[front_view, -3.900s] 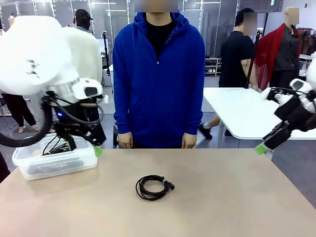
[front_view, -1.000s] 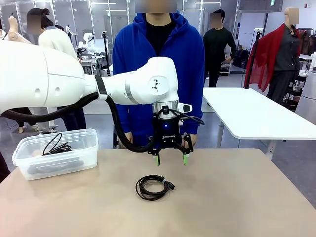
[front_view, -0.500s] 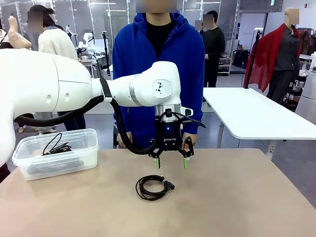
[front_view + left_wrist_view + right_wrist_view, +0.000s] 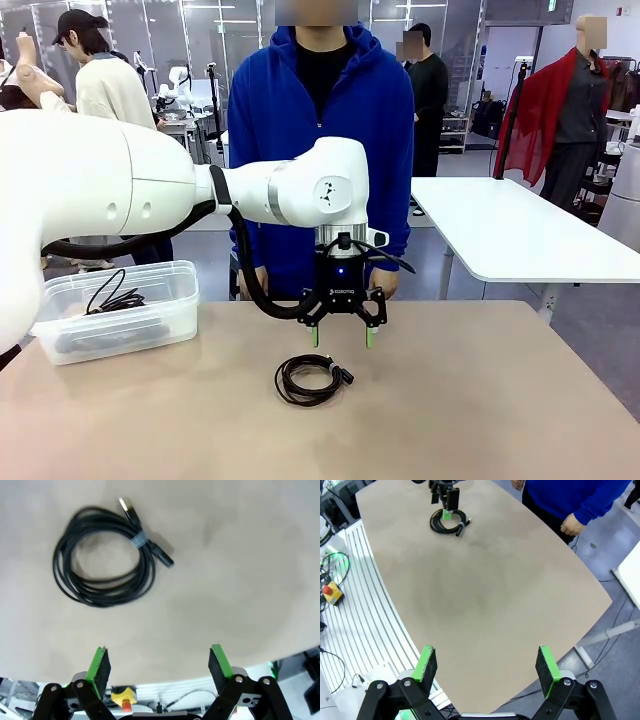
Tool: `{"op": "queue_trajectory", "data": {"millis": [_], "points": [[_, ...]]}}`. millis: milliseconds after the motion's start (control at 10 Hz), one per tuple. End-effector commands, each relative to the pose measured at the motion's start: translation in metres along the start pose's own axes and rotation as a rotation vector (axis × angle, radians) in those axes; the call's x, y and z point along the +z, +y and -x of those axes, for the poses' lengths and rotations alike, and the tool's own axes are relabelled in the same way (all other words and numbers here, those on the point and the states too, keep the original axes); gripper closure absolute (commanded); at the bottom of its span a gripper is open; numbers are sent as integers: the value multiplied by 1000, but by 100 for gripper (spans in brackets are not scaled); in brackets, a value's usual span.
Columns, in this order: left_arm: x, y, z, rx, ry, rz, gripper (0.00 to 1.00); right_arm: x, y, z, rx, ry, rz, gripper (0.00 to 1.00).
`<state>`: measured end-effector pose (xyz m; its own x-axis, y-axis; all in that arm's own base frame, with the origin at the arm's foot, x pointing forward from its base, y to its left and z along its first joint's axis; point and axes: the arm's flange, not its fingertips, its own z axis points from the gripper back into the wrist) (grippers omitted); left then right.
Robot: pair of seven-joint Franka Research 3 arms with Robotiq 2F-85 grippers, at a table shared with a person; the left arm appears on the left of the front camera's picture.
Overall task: Organize and store the cables.
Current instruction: Place the USB Extension Cable into the Organizing box.
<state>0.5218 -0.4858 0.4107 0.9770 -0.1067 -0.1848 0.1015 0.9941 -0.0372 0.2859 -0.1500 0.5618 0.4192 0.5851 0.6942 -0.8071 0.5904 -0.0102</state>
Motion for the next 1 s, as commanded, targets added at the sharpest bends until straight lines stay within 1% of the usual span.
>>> {"op": "queue_trajectory", "data": {"millis": [0,300,400,600,700,800,900], "points": [[-15,0,-3,61,-104,-17,0,0,-1,-1,9,-3,5,0],[-27,7,-17,143,-236,-21,0,0,-1,-1,9,-3,5,0],[-30,8,-20,171,-272,-64,0,0,-1,-1,9,-3,5,0],[-32,9,-21,174,-277,-35,0,0,-1,-1,9,-3,5,0],[-25,11,-15,139,-267,-40,0,0,-1,-1,9,-3,5,0],[-31,8,-30,151,-247,-28,0,0,-1,-1,9,-3,5,0],[-31,8,-30,151,-247,-28,0,0,-1,-1,9,-3,5,0]]}}
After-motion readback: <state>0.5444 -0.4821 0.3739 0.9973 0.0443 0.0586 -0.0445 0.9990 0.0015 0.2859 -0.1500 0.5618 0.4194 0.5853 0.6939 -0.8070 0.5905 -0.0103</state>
